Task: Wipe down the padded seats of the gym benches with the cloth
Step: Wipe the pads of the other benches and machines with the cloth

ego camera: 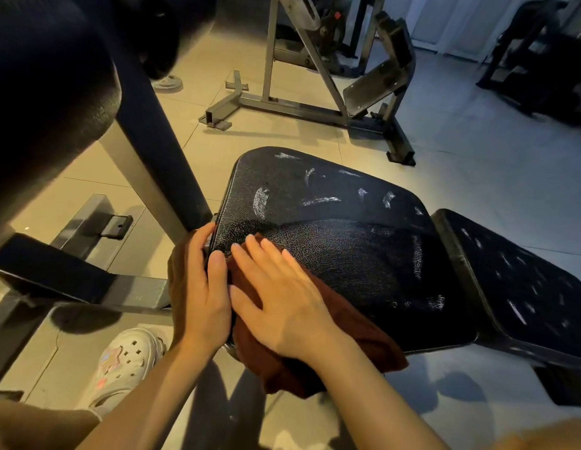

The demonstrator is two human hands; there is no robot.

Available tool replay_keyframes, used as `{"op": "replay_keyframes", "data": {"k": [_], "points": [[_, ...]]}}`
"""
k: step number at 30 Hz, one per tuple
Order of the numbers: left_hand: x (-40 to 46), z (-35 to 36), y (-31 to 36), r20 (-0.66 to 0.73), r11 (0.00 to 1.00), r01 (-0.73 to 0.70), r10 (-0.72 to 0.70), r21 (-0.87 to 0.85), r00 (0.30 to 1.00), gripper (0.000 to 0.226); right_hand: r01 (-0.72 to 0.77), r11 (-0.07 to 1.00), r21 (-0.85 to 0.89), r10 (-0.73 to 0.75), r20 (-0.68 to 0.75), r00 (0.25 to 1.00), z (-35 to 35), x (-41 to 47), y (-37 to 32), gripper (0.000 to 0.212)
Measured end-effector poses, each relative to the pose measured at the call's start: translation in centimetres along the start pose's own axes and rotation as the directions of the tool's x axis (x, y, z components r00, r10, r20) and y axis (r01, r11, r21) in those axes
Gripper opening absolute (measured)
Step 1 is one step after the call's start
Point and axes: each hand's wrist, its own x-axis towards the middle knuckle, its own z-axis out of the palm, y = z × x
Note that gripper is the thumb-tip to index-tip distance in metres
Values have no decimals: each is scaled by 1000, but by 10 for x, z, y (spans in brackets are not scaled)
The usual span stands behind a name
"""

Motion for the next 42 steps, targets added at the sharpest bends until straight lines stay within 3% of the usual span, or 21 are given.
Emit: {"op": "replay_keyframes", "data": {"k": [3,6,9,13,18,20,24,29,33,36,40,42], "points": [[0,-2,1,-18,997,15,-13,73,1000,42,-201,977,-66,198,-40,979,-8,11,23,75],[0,-1,2,-30,994,48,-46,99,999,50,-468,879,-95,460,-94,883,-24,10,68,66],[0,-1,1,-40,994,42,-38,101,998,53,-608,787,-104,596,-126,793,-36,-12,104,63],[3,-1,-5,-9,996,31,-30,89,1000,51,-614,785,-80,603,-128,788,-32,-35,88,64],[2,-4,3,113,978,-98,78,183,991,50,-336,939,-68,327,-116,938,-5,-33,2,87],[1,-5,11,127,963,-134,106,235,986,46,-300,954,-22,297,-90,951,0,-36,-12,86],[1,-6,26,159,884,-261,215,387,964,41,-508,861,-8,501,-157,851,-6,-54,26,77],[-16,13,41,343,772,-464,334,434,878,43,-742,669,-35,729,-158,666,-37,-92,118,64],[-19,21,38,330,772,-451,327,448,886,45,-792,610,-22,781,-155,605,-49,-96,146,62],[-18,23,39,313,769,-439,321,465,894,43,-765,643,-22,758,-125,641,-43,-84,121,61],[-19,23,42,330,765,-441,312,469,891,43,-506,859,-76,499,-93,862,-17,-63,54,76],[-19,22,42,333,767,-431,297,475,895,43,-399,916,-53,396,-54,917,-12,-61,39,82]]}}
